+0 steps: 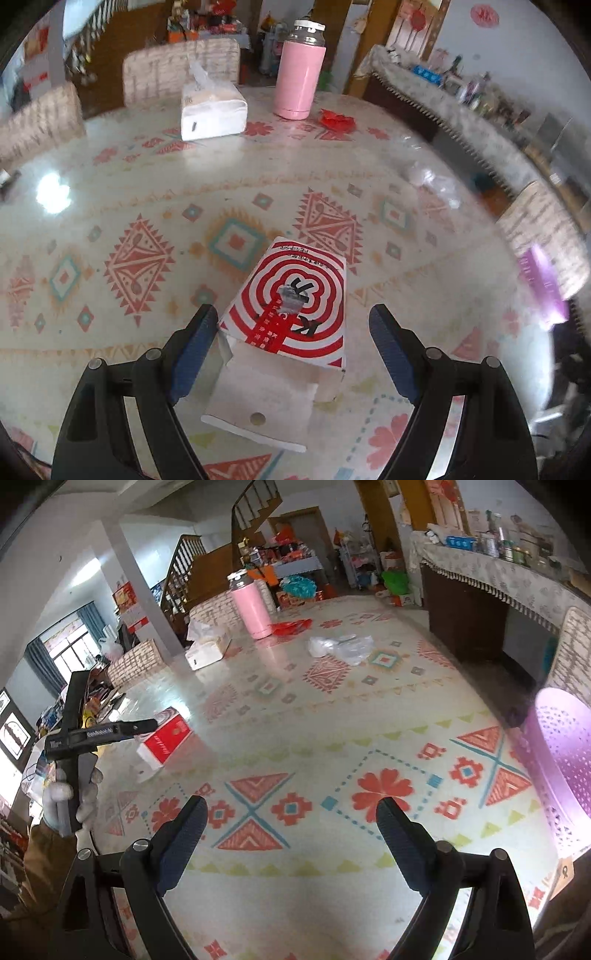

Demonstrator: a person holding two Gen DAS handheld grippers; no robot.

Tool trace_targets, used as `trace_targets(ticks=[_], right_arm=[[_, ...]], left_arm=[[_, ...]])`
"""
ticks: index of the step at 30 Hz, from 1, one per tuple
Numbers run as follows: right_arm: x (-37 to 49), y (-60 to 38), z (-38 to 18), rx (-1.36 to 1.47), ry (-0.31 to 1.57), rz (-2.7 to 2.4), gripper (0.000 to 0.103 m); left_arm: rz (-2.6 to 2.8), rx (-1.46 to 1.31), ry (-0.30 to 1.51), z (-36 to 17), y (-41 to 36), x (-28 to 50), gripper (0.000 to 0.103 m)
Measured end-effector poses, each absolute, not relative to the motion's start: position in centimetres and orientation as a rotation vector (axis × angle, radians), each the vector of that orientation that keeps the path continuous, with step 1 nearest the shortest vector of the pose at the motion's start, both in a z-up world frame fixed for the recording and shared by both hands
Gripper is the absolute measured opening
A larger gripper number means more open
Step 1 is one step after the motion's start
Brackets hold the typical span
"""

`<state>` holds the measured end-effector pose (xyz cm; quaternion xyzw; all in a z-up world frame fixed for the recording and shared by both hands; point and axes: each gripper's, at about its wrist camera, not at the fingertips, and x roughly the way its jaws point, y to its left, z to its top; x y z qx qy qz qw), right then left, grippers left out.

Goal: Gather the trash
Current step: 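Grasp the red-and-white spiral box with the left tool, then grasp the clear plastic bag with the right tool while the left holds the spiral box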

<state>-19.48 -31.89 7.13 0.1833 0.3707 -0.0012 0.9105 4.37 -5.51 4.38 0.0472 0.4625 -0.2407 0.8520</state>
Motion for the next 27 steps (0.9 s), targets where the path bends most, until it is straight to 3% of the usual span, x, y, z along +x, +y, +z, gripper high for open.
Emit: trace_targets(ticks=[5,6,9,17,27], right_arm=[[-17.9,-31.1,7.8,0.323,0.778,-0.007,0.095],[-17.4,-31.0,8.0,0.306,0.781,-0.007,0.095],[-15.9,-31.2,8.8,0.253,0.785,-0.023,0.095],[-6.9,-34.1,9.5,0.177,0.834,-0.108,0.096],[6.2,-37.6,5.9,0.089,0.925,-0.203,0.096]], left_arm=[[-0.362,0.062,1.007,3.6,-6.8,4.5,0.083],[-0.358,0.042,1.004,3.7,-6.6,4.5,0.076],[-0.373,0.026,0.984,4.0,-6.4,4.1,0.068],[-0.428,-0.085,0.943,4.2,-4.4,3.6,0.068],[-0.435,-0.171,0.964,4.1,-3.2,4.3,0.068]])
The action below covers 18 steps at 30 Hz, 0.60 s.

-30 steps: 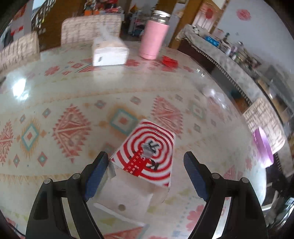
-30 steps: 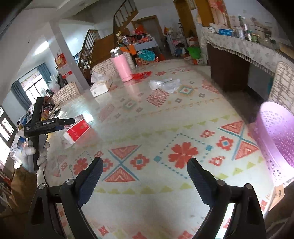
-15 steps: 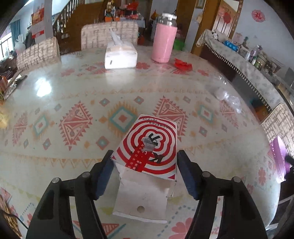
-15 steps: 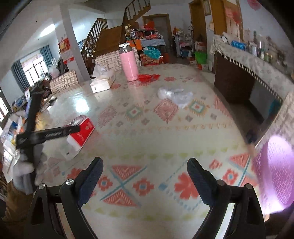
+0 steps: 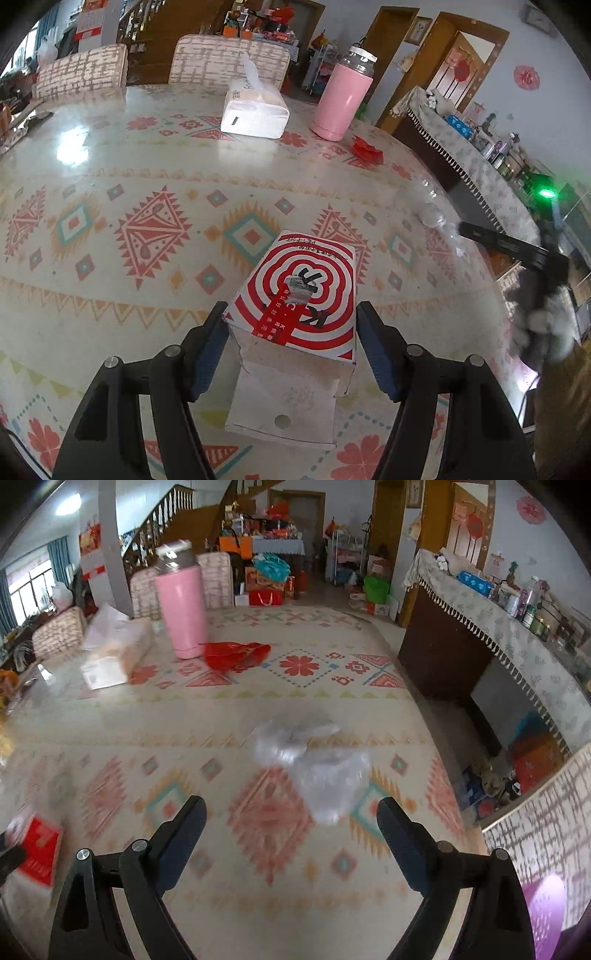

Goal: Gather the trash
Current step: 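Grasp the clear plastic bag with the right tool while the left holds the spiral box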

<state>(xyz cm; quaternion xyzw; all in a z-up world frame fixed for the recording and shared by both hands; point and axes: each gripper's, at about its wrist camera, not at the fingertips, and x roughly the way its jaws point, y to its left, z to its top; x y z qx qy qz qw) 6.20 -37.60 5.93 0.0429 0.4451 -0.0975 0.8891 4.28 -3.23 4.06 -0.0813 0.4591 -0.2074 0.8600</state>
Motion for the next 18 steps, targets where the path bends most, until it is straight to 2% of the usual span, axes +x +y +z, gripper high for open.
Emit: trace_targets(ticks=[8,11,13,14,16,18], right_arm=[[11.8,-38.6,2.4,0.038,0.981,-0.235,0.095],[12.6,-39.0,1.7,0.064,0.988,-0.239,0.086],[12.6,-39.2,1.3,0.096,1.006,-0.222,0.064],[12.4,-39.2,1.4,0.116,1.002,-0.215,0.058],[11.9,-39.0,1.5,0.133,1.009,-0.200,0.027],[11.2,-38.4,1.6,0.123,1.012,-0.205,0.024]], left_arm=[[-0.451,-0.176,0.978,3.7,-3.5,4.4,0.069],[-0.450,-0.181,0.981,3.6,-3.4,4.5,0.069],[-0.449,-0.180,0.977,3.7,-3.4,4.5,0.069],[-0.447,-0.180,0.973,3.7,-3.3,4.5,0.069],[-0.446,-0.180,0.965,3.8,-3.3,4.4,0.069],[-0.441,-0.175,0.956,4.0,-3.3,4.2,0.069]])
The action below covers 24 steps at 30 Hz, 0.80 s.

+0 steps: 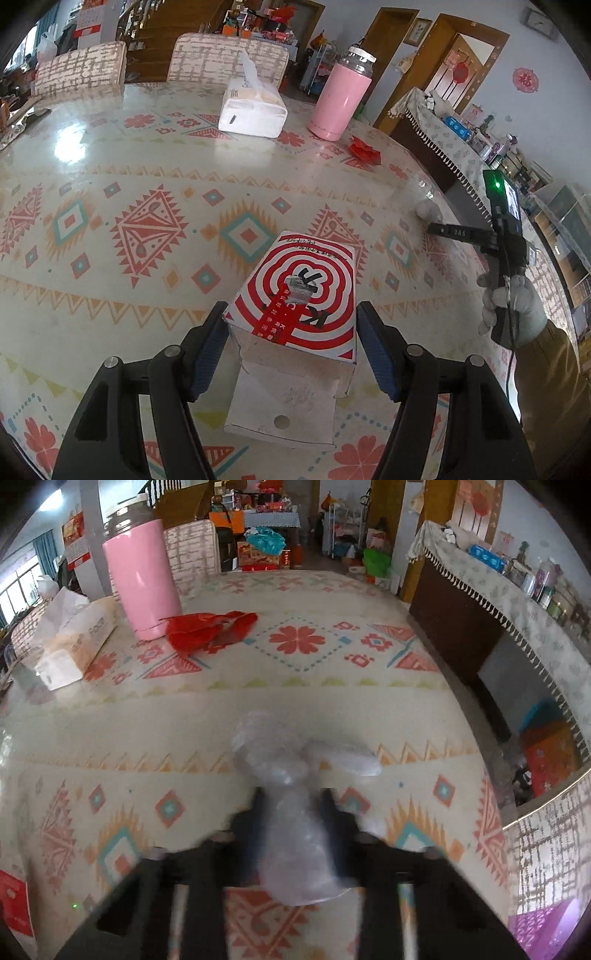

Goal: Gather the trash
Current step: 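Grasp the clear plastic bag with the right tool while the left holds the spiral box, then lift and carry the spiral box and plastic bag toward the purple wastebasket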

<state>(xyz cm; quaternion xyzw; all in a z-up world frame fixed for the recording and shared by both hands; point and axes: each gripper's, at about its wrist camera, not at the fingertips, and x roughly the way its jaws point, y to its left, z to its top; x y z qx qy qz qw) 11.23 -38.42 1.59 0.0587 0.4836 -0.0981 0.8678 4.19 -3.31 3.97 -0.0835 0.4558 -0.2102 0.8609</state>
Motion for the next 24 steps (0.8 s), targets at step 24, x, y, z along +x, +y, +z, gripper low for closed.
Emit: trace_targets(ticks=[24], right_arm=[[-8.5,-25.8,6.9,0.230,0.851,0.006,0.021]], left_arm=[[-0.312,-0.045,0.783,6.3,-4.0,1.3,0.069]])
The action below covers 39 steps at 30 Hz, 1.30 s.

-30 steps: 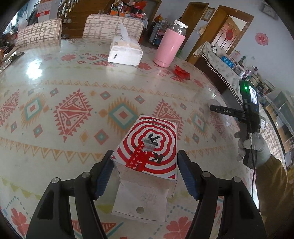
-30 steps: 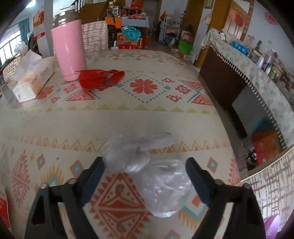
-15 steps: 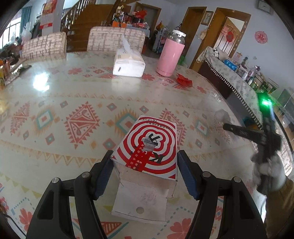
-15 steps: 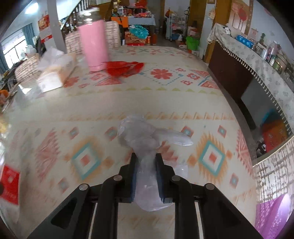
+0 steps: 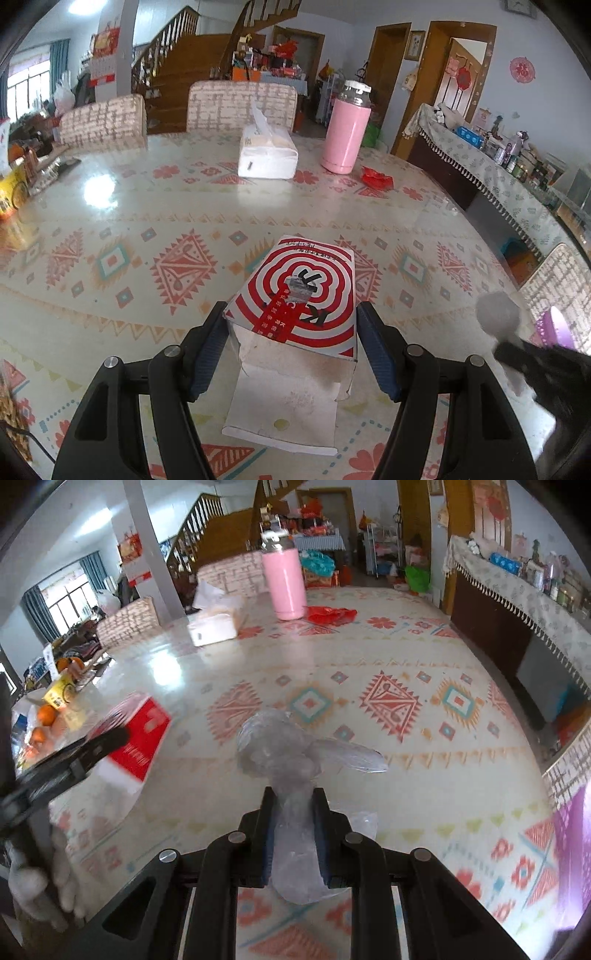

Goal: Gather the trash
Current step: 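Lift and carry the spiral box and plastic bag toward the purple wastebasket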

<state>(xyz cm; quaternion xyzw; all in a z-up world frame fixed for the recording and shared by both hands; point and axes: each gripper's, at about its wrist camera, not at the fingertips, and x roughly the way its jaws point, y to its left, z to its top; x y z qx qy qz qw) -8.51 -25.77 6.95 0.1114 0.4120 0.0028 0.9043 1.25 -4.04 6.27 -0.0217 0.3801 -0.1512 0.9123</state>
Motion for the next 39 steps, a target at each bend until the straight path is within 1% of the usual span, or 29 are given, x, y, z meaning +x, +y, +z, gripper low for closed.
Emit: trace_targets(ticks=[6,18,39], right_arm=[[-11.6,-24.0,7.3,0.244,0.789,-0.014,0.021],[-13.1,-23.4,8.1,0.205,0.743,-0.046,0.021],[-14.1,-24.4,7.3,0.236,0.755,-0.061,0.021]], left_arm=[[-0.275,0.016,0.740,6.5,-4.7,0.7,0.069],[-0.270,0.039,0.711,6.8,-5.1,0.3,0.069],[-0.273,0.037,0.718,6.4,-5.0,0.4,0.069]])
